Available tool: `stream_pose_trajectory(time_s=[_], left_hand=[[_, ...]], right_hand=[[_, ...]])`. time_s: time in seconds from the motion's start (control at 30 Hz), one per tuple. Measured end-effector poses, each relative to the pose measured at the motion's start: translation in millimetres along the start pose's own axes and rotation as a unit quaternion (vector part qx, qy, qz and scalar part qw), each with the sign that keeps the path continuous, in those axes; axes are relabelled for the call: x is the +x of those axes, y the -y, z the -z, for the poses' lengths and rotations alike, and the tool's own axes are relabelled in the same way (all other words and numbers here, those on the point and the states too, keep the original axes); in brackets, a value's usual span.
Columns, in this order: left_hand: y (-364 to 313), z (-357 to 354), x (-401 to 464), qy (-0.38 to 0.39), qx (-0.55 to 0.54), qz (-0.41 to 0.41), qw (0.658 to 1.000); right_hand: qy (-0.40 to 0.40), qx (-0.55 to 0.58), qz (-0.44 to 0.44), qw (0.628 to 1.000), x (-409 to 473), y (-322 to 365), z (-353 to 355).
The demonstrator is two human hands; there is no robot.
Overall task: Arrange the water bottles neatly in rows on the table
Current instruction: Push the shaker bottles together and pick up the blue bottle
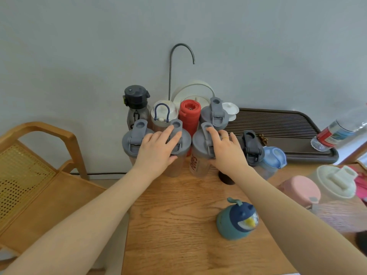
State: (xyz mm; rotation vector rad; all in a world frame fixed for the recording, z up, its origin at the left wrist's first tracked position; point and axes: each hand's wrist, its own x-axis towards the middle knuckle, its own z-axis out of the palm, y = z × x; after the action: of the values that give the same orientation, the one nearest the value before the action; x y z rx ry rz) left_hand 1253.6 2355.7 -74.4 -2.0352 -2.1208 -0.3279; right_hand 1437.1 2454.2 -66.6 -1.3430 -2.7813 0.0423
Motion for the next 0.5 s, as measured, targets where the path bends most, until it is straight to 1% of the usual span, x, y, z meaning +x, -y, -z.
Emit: stream_pose_trajectory(time_s=[0.1,0.17,0.2,0.27,0.33,0.37,0.43,0.5], left_hand=[[-9,3,-1,-0.012,0.01,0.003,1.0],[-22,3,1,-0.021,-0.001,-0.023,1.0],[-29,1,3,-0.023,-0.007,-0.041,0.999],[-46,-3,10,-0.018,-0.011,-0.069,0.997],[-66,-4,20,0.0,-0.016,-0.07,0.997],[-74,-6,25,0.006,-0.02,-0.059,0.998],[-87,-9,35,0.029,-0.028,-0.024,0.999],[-93,-10,40,0.039,-0.025,-0.004,0.999]], right_hand=[[-0.03,-0.026,0.013,0.999,-6,-8,10],[-0.046,-0.032,0.002,0.998,-14,-27,21],[-0.037,-0.033,-0.01,0.999,-18,-39,24],[0.015,-0.04,-0.032,0.999,-25,-65,27],[0.075,-0.033,-0.03,0.996,-30,-82,26],[0.092,-0.02,-0.021,0.995,-31,-87,26],[0.099,0.008,-0.006,0.995,-30,-91,27],[0.086,0.025,0.012,0.996,-28,-88,28]])
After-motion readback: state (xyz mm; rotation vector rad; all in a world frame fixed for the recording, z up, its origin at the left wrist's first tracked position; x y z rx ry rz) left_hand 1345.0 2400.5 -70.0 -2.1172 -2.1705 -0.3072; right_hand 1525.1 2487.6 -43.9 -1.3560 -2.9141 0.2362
